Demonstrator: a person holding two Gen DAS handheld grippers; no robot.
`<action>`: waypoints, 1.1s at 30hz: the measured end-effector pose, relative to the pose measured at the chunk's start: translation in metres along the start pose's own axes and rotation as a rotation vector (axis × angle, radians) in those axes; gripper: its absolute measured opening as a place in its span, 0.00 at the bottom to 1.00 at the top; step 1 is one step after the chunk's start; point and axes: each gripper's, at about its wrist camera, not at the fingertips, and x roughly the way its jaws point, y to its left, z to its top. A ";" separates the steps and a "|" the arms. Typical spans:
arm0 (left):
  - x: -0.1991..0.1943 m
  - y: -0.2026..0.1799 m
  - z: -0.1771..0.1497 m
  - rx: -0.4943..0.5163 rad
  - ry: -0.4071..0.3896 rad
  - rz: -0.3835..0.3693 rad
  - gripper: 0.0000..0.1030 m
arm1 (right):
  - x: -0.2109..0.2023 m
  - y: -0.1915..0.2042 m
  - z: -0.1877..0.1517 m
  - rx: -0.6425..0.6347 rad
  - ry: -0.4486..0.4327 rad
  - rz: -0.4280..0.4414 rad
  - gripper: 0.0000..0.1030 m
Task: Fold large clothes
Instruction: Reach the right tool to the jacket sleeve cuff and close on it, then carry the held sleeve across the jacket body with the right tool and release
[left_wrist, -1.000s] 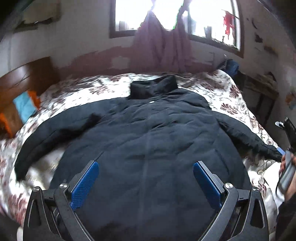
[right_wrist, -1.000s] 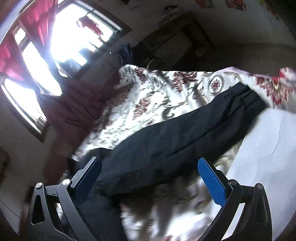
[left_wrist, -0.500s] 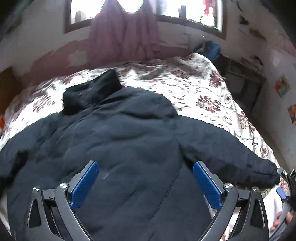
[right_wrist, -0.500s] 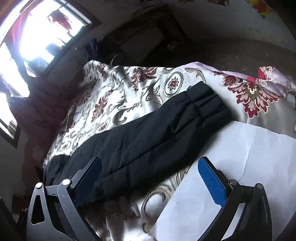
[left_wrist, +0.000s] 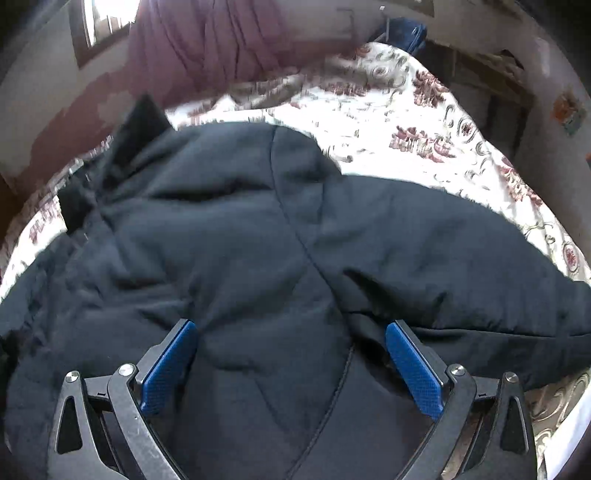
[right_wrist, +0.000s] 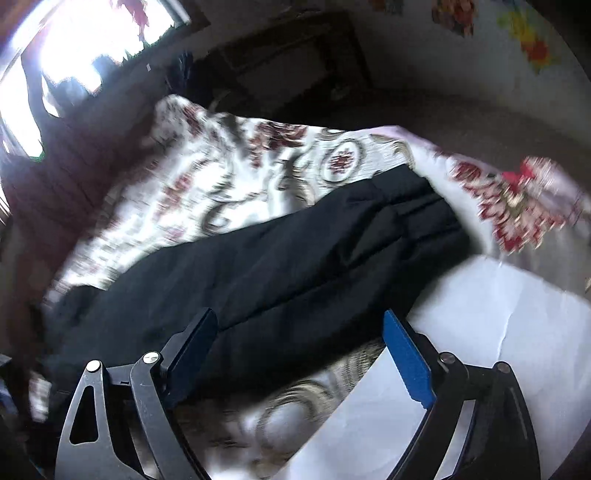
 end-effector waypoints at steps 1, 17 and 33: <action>0.000 0.003 -0.002 -0.013 -0.011 -0.017 1.00 | 0.005 0.002 -0.001 -0.018 0.000 -0.024 0.85; -0.001 0.011 -0.006 -0.020 -0.001 -0.090 1.00 | -0.022 0.017 0.018 -0.060 -0.149 0.109 0.08; -0.123 0.155 -0.060 -0.073 0.015 0.026 1.00 | -0.184 0.238 -0.124 -0.901 -0.583 0.445 0.07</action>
